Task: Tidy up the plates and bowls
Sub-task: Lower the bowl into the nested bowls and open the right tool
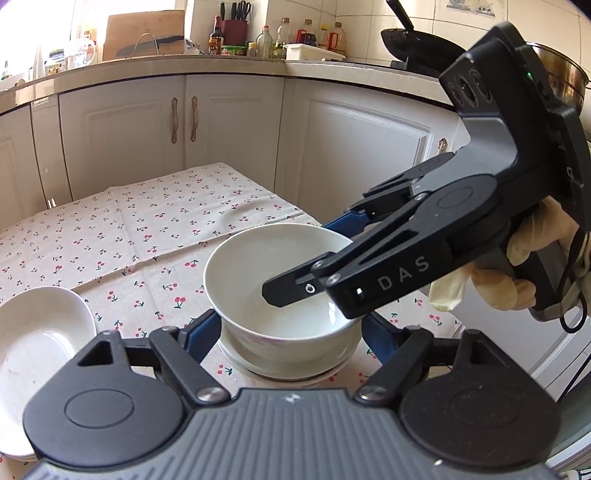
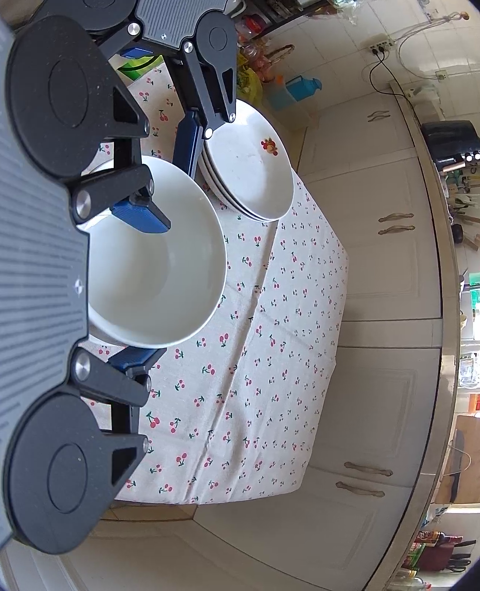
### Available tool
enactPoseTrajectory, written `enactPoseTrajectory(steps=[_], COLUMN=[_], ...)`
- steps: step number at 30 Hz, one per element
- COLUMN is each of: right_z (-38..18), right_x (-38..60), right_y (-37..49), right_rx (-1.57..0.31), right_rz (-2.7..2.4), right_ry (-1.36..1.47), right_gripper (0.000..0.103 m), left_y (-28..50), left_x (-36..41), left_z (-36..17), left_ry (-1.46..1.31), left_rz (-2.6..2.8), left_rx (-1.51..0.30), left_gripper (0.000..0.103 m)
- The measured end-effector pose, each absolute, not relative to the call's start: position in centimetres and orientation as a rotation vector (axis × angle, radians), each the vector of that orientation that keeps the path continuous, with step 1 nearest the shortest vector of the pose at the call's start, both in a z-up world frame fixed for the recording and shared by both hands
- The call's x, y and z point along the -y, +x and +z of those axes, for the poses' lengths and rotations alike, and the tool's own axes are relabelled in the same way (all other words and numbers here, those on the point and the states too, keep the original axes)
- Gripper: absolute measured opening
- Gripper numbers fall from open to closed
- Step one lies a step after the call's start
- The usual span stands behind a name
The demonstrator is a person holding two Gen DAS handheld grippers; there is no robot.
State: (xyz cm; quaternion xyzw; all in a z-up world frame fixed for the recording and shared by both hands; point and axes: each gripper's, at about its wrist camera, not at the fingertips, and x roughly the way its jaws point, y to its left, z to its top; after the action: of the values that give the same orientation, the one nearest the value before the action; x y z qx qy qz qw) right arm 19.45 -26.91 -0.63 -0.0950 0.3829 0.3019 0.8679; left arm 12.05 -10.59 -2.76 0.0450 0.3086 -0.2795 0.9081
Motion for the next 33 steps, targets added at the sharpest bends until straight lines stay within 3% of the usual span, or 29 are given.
enactPoseTrajectory(steps=[17, 24, 26, 28, 33], right_z=[-1.1, -1.4, -1.4, -1.2, -0.4], right_x=[26.8, 26.5, 26.5, 26.4, 27.2], right_y=[19.3, 18.9, 18.7, 18.4, 17.6], right_rx=[-0.81, -0.804, -0.801, -0.78, -0.733], right_rz=[0.634, 0.659, 0.665, 0.648, 0.637], right_ry=[-0.188, -0.191, -0.187, -0.209, -0.221], right_gripper=[0.071, 0.084, 0.088, 0.101, 0.101], left_y=[12.0, 12.4, 12.2, 11.9, 11.7], left_x=[10.4, 10.4, 10.2, 9.9, 9.6], left_z=[-3.0, -3.4, -3.2, -2.7, -2.4], left_ry=[0.079, 0.088, 0.099, 0.099, 0.11], left_rz=[-0.582, -0.578, -0.581, -0.591, -0.62], left_rx=[-0.657, -0.686, -0.668, -0.639, -0.635], left_gripper=[0.083, 0.084, 0.092, 0.096, 0.097])
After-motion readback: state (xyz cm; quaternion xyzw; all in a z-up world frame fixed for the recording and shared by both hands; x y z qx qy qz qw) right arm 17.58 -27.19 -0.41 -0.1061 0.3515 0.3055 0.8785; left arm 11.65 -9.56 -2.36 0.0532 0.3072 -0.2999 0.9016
